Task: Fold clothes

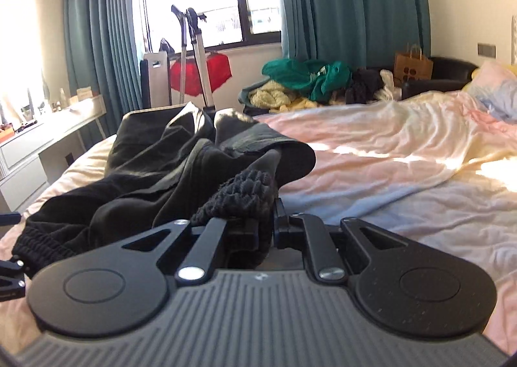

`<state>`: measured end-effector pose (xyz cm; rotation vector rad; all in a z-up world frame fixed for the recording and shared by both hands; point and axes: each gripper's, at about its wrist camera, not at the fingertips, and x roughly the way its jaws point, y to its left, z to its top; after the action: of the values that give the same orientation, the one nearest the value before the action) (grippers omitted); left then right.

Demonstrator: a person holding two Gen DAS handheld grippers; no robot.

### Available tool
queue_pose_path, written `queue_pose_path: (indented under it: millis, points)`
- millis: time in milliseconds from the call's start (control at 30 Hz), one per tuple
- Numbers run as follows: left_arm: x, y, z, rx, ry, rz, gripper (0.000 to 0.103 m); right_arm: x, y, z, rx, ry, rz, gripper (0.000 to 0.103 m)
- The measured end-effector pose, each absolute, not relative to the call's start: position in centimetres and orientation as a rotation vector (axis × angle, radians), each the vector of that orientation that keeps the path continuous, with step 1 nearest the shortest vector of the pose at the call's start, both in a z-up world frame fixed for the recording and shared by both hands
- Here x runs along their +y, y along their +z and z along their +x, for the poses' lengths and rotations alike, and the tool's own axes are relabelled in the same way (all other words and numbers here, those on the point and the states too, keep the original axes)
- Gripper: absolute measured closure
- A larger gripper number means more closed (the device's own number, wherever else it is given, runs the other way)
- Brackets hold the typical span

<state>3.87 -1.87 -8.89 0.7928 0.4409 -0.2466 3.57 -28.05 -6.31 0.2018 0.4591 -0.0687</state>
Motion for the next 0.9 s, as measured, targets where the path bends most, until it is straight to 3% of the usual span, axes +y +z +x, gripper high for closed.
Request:
queue_pose_path:
  millis: [367, 400, 433, 467, 500, 700, 767, 900]
  points:
    - [-6.5, -13.4, 6.0, 0.348, -0.22, 1.002, 0.043, -28.2, -8.8, 4.6, 0.559, -0.104, 0.25, 0.091]
    - [-6.7, -13.7, 6.6, 0.332, -0.207, 1.006, 0.045, -28.2, -8.8, 4.6, 0.564, -0.106, 0.25, 0.091]
    - [-6.8, -13.9, 7.2, 0.317, -0.195, 1.008, 0.057, -28.3, -8.9, 4.6, 0.566, -0.109, 0.251, 0.091]
    - [-6.8, -14.0, 7.7, 0.315, -0.189, 0.995, 0.075, -28.2, -9.0, 4.7, 0.572, -0.112, 0.247, 0.09]
    - [-6.7, -13.7, 8.0, 0.314, -0.183, 0.964, 0.079, -28.2, -9.1, 4.8, 0.578, -0.113, 0.237, 0.09]
    - [-5.1, -9.4, 8.9, 0.311, -0.144, 0.66, 0.086, -27.6, -10.3, 5.6, 0.628, -0.123, 0.198, 0.087]
    - [-4.0, -7.8, 9.1, 0.311, -0.122, 0.551, 0.087, -27.6, -10.8, 5.9, 0.652, -0.12, 0.2, 0.075]
    - [-1.8, -5.0, 10.0, 0.336, -0.074, 0.353, 0.087, -27.4, -12.0, 6.5, 0.69, -0.102, 0.211, 0.069]
